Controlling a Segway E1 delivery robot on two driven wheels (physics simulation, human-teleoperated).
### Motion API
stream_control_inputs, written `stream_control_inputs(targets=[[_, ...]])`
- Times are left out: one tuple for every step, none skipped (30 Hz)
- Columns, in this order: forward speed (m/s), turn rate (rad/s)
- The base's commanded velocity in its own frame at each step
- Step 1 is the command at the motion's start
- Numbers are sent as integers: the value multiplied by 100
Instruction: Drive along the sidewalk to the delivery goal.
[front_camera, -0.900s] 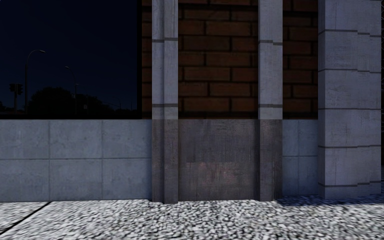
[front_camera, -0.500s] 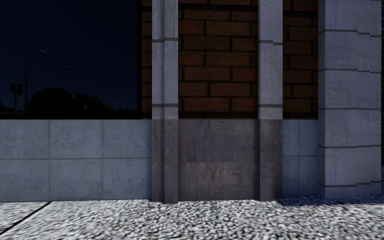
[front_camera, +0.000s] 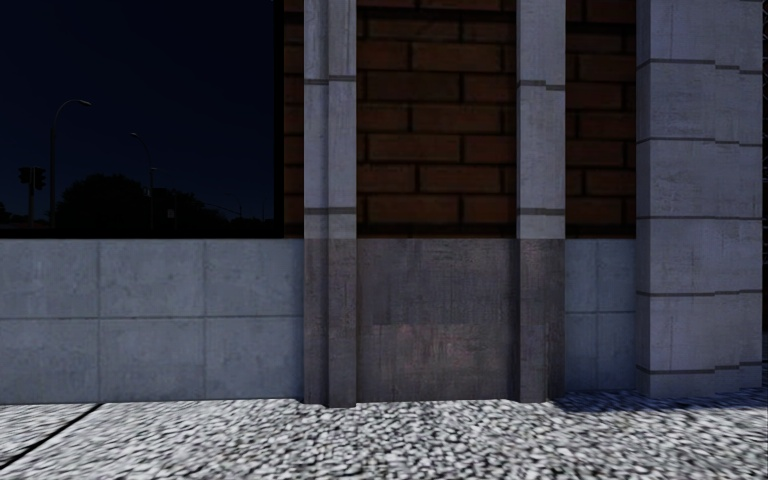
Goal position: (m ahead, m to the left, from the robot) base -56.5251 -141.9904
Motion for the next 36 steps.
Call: stream_control_inputs(targets=[[0,0],[0,0],[0,0],[0,11],[0,18],[0,20],[0,20],[0,20],[0,21],[0,21],[0,21],[0,21],[0,21],[0,21],[0,21],[0,21],[0,21],[0,21],[0,21],[0,21],[0,21],[0,21],[0,21],[0,21],[0,21],[0,21],[0,21],[0,21],[0,21],[0,22],[0,22],[0,22],[0,23],[0,24],[0,24],[0,25]])
